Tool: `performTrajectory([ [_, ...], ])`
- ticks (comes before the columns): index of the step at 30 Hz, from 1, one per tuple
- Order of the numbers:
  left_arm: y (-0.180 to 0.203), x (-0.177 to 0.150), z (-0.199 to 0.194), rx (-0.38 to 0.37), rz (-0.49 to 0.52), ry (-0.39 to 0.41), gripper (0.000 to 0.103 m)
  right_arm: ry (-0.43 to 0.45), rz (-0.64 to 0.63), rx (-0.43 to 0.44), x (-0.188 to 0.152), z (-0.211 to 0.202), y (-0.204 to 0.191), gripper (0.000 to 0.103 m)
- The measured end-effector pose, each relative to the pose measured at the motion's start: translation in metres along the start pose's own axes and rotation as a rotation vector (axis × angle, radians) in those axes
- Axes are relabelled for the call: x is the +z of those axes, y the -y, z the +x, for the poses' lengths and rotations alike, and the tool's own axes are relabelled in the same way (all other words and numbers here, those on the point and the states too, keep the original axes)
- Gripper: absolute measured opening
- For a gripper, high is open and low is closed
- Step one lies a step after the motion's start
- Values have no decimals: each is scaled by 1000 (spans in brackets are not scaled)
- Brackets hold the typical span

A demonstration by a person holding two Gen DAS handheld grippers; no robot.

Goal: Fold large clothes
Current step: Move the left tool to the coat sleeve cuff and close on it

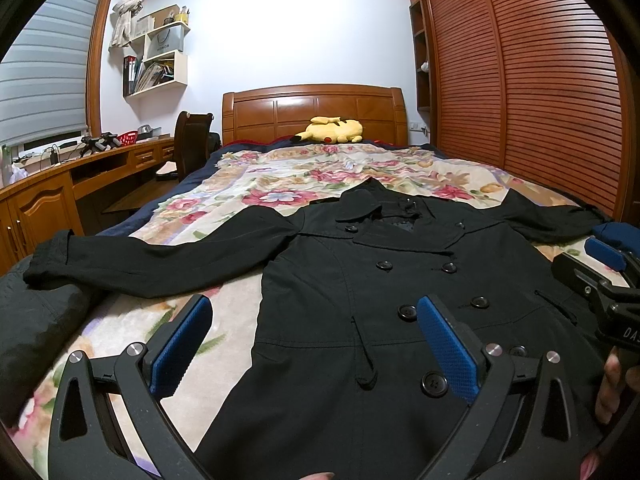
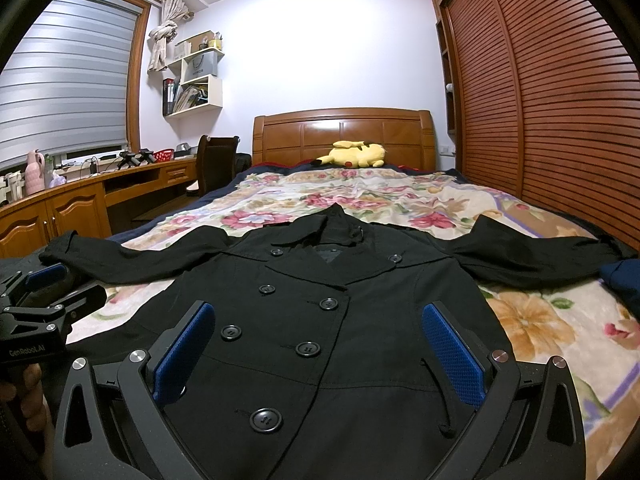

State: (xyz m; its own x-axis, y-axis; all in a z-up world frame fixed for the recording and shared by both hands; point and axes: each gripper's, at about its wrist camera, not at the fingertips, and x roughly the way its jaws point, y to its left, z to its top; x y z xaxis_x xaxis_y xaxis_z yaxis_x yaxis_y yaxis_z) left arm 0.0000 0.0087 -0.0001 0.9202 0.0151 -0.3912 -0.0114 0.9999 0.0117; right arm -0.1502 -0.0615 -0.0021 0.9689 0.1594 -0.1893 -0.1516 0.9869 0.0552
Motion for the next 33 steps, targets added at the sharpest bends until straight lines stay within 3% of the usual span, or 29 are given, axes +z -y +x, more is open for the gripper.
performTrajectory([
  [15,-37,-3,6,48,-7,-43,102,-34,-51,48,20,12,-13,103],
  [33,-93,-7,15,94,-61,-116,102,-86,-147,178,46,64,-43,103],
])
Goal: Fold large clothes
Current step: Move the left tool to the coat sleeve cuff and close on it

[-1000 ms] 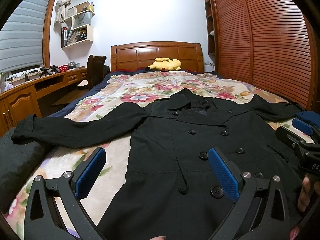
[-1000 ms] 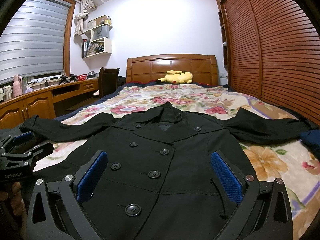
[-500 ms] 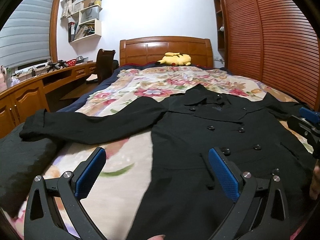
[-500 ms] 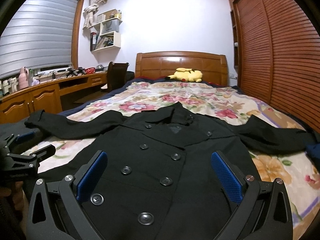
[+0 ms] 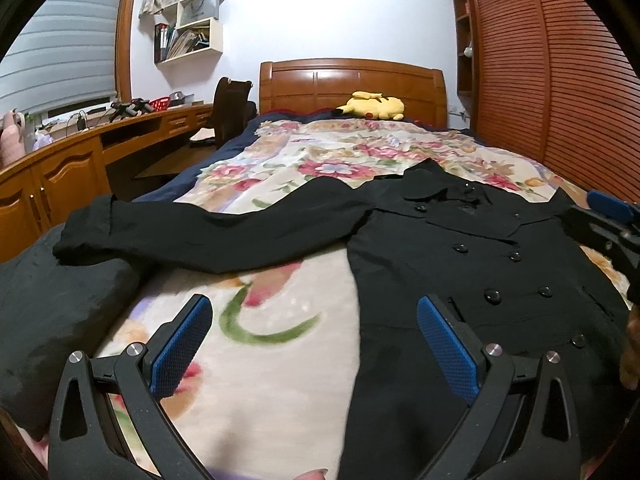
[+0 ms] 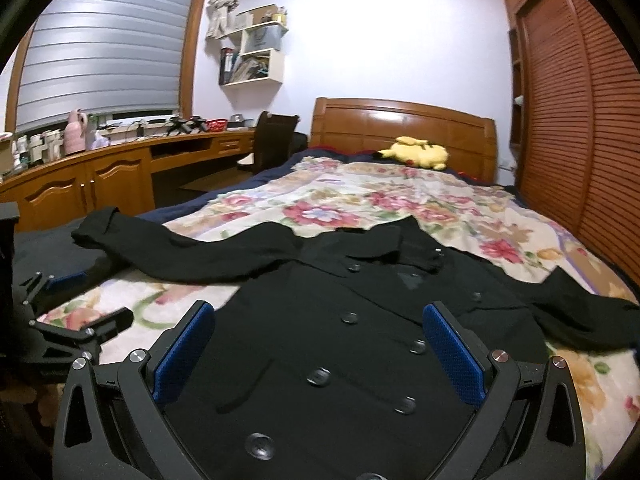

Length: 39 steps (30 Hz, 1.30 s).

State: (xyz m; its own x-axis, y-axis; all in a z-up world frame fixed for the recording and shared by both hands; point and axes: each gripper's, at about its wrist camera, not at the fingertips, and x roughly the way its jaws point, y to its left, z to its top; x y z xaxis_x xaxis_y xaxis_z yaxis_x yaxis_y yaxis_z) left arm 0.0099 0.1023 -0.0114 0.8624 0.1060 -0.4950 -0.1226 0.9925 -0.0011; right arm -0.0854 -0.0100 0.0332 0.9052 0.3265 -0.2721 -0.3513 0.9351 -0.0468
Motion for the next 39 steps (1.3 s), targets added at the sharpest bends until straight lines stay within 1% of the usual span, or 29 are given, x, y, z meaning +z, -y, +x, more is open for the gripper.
performTrajectory([
  [5,-12,-1,6,38,15,-35,102,-46,-19,56,-9,19,8,103],
  [9,-31,-7,17,37,-2,-89,102,-112,-28,99,-25,42,20,103],
  [12,-48,-10,21,7,-40,-125,102,-145,-45,115,-34,50,32,103],
  [15,-68,-7,21,10,-68,-144,102,-142,-48,125,-32,51,45,103],
  [17,-78,-5,20,30,-57,-142,102,-138,-42,132,-34,47,57,103],
  [18,-87,-2,20,52,-48,-141,102,-137,-41,134,-35,45,63,103],
  [19,-92,0,19,63,-47,-139,102,-134,-43,133,-34,46,60,103],
  [20,-98,1,19,65,-50,-136,102,-132,-43,134,-35,44,65,103],
  [21,-107,2,18,51,-57,-133,102,-129,-45,133,-37,41,69,103],
  [23,-119,5,19,60,-70,-141,102,-125,-50,133,-38,39,74,103],
  [27,-144,16,18,72,-93,-148,101,-111,-66,124,-43,32,62,103],
  [29,-155,24,17,76,-102,-146,97,-106,-72,122,-49,27,59,103],
  [31,-166,30,16,87,-109,-144,93,-101,-80,120,-45,28,40,103],
  [35,-190,47,19,144,-131,-147,84,-95,-93,124,-34,38,23,103],
  [39,-214,55,26,189,-171,-157,82,-92,-97,133,-30,38,19,103],
])
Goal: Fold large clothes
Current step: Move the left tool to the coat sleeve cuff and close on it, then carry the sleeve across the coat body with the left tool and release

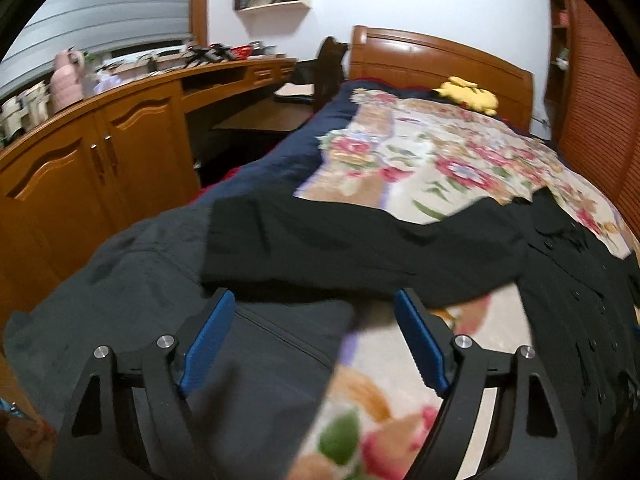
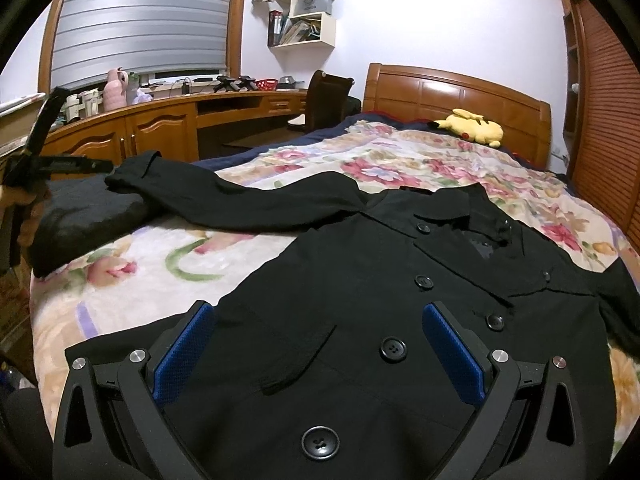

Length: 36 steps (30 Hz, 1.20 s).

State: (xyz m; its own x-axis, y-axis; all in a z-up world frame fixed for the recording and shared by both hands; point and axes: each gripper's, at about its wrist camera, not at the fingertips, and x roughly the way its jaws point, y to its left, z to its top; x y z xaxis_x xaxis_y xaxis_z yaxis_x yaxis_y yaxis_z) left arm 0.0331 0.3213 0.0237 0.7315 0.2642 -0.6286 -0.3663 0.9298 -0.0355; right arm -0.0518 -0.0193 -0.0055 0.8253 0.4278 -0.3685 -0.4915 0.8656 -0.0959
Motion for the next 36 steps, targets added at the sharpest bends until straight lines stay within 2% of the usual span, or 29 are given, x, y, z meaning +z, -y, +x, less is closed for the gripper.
performTrajectory([
  [3,-13,8,13,48,-33,-23,82,0,1,8,-1,-1,0,103],
  [7,-25,12,29,57,-79,-69,82,-10,2,17,-1,2,0,103],
  [18,-32,19,69,161,-73,-157,82,-26,-1,27,-1,7,-3,103],
  [21,-40,18,80,138,-101,-192,82,-29,-1,29,-1,8,-2,103],
  [24,-46,16,88,56,-151,-219,81,-33,-4,32,-1,10,-3,103],
  [25,-45,17,89,40,-149,-224,78,-36,-5,33,-1,11,-4,103],
  [27,-41,19,91,36,-124,-234,52,-39,-8,35,-1,12,-5,103],
  [28,-38,20,92,34,-114,-241,46,-39,-9,36,-1,13,-5,103],
  [30,-35,22,93,36,-97,-242,19,-42,-12,39,-1,14,-6,103],
  [33,-27,26,87,-5,-76,-213,10,-46,-10,42,-1,15,-6,103],
  [36,-10,32,70,-20,-28,-165,8,-42,-1,46,0,14,-4,103],
])
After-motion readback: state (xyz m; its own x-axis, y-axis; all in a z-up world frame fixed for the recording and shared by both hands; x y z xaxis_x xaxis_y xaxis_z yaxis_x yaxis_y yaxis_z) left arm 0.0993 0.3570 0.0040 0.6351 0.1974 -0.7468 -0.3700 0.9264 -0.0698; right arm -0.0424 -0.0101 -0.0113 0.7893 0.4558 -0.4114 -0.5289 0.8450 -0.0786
